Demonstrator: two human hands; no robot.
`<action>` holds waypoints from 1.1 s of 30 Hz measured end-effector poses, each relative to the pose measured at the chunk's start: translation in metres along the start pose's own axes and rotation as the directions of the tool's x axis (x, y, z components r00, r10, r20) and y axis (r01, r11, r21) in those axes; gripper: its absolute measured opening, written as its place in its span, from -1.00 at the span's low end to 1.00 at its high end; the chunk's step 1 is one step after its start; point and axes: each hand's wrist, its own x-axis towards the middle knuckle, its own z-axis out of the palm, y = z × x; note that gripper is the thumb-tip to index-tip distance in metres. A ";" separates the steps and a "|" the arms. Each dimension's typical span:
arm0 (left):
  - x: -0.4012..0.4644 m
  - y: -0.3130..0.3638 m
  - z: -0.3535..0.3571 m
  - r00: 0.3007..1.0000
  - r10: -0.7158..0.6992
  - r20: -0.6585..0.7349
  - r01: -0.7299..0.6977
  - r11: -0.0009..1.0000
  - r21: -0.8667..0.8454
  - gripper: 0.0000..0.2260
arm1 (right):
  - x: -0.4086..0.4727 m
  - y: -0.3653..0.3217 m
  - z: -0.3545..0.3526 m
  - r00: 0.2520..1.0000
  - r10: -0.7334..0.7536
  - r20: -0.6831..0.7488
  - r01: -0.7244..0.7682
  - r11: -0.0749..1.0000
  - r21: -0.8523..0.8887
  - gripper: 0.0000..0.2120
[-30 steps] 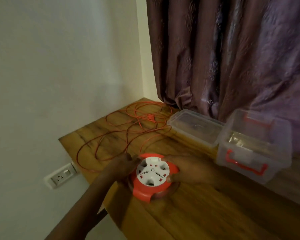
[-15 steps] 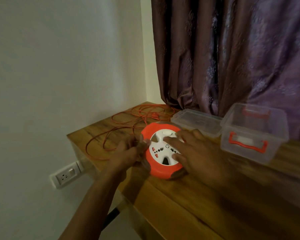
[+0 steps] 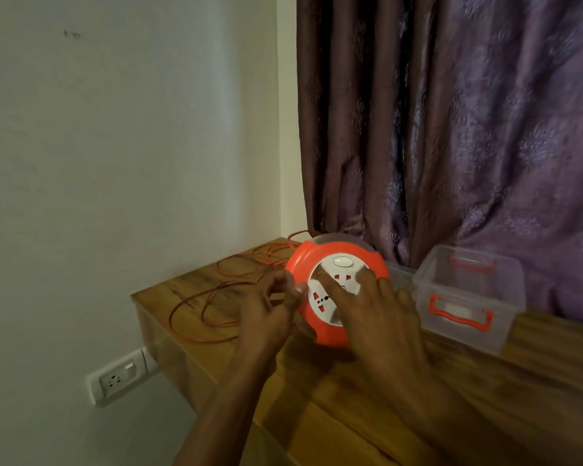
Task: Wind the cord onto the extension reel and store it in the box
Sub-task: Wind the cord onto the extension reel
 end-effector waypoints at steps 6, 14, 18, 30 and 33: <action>-0.001 0.000 0.010 1.000 0.021 -0.018 -0.022 0.998 -0.065 -0.80 | 0.006 0.004 0.001 0.969 0.236 -0.069 -0.199 0.919 0.341 -0.39; 0.000 -0.007 0.028 0.997 0.036 -0.068 -0.039 0.998 -0.043 -0.79 | 0.012 0.010 0.014 0.880 0.473 0.051 -0.383 0.642 0.664 -0.51; 0.004 -0.012 0.025 0.997 -0.011 -0.081 0.007 0.998 -0.058 -0.85 | 0.003 0.023 0.020 0.996 0.052 -0.072 -0.028 0.954 0.299 -0.38; 0.007 -0.011 0.021 0.996 0.054 -0.077 -0.058 0.997 -0.047 -0.84 | 0.013 0.024 0.014 0.987 0.038 -0.155 -0.005 0.977 0.212 -0.42; 0.005 -0.013 0.026 0.991 0.098 -0.087 -0.099 0.995 -0.007 -0.85 | 0.015 0.016 0.013 0.942 0.320 -0.099 -0.244 0.857 0.453 -0.43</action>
